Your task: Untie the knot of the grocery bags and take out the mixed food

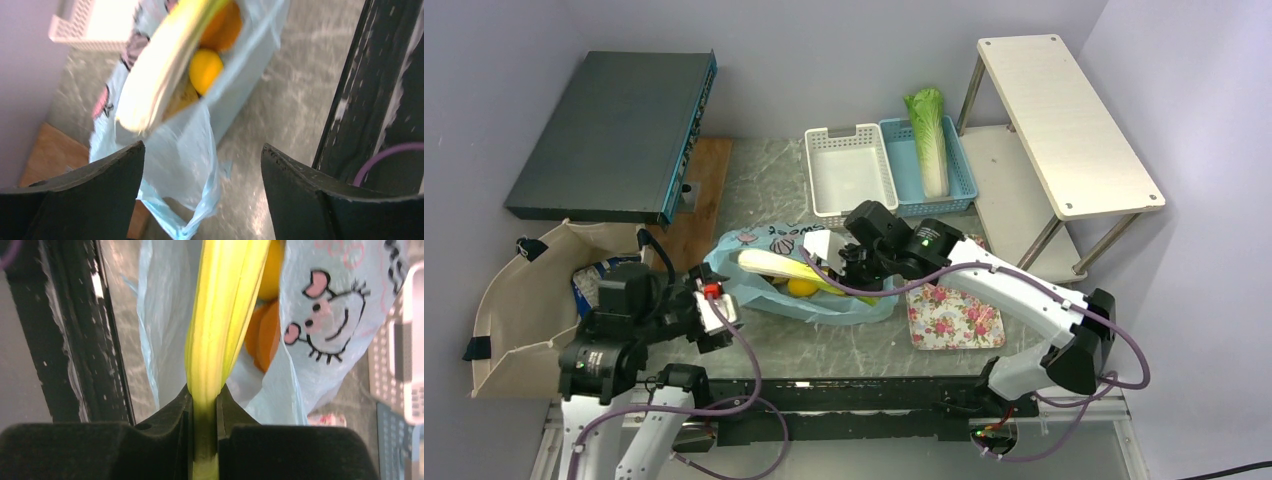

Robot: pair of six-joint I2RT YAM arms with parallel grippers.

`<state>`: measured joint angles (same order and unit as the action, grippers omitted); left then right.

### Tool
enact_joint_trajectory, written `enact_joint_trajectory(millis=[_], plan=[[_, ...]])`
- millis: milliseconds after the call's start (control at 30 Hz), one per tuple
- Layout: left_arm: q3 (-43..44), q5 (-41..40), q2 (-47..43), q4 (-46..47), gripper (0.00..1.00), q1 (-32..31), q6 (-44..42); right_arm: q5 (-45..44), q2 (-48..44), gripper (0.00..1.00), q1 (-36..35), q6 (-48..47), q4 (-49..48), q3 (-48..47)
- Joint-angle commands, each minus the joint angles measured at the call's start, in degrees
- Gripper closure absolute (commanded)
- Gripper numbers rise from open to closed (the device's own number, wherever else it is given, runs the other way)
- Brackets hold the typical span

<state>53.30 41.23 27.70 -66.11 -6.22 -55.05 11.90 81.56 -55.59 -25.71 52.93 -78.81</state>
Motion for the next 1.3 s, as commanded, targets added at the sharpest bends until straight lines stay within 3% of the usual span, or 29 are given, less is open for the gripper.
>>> enact_joint_trajectory(millis=[0,133,233,367,567,667,800,867,1033,1133,1267], plan=[[12.68,11.63,4.61,1.90,0.11,0.06,10.20,10.86,-4.50,1.00,0.07,0.51,-15.95,2.68],[27.72,15.62,12.68,-2.00,0.07,0.07,18.62,13.60,-8.32,1.00,0.17,-0.79,-23.08,7.68],[34.51,14.68,15.22,3.75,0.05,0.07,30.06,14.02,-10.32,1.00,0.09,-2.01,-29.64,9.72],[42.40,12.11,19.64,6.29,0.02,0.07,36.57,14.42,-9.02,1.00,0.05,-5.80,-35.42,6.86],[60.37,4.77,31.47,-7.60,0.02,0.07,28.89,11.44,-4.75,1.00,-0.69,-14.33,-35.45,-0.19],[60.64,0.13,29.98,-3.24,0.01,0.07,28.24,4.83,-4.89,1.00,-1.41,-21.09,-37.84,-0.62],[60.70,-7.14,29.51,3.80,0.01,0.07,34.18,1.16,-6.87,1.00,-1.50,-30.61,-40.88,-0.23],[62.72,-6.88,31.04,3.87,0.01,0.07,37.19,-0.75,-8.09,1.00,-1.85,-36.20,-40.26,-0.72],[60.58,0.23,30.94,5.27,0.01,0.13,40.23,-4.27,-13.66,1.00,-1.89,-49.68,-36.96,0.02],[57.33,9.78,31.18,5.26,0.01,0.15,42.09,-6.38,-16.36,1.00,-1.52,-57.92,-34.28,2.68],[41.98,23.08,30.64,6.99,0.02,0.07,46.79,-3.50,-21.19,1.00,0.53,-65.69,-33.65,7.75]])
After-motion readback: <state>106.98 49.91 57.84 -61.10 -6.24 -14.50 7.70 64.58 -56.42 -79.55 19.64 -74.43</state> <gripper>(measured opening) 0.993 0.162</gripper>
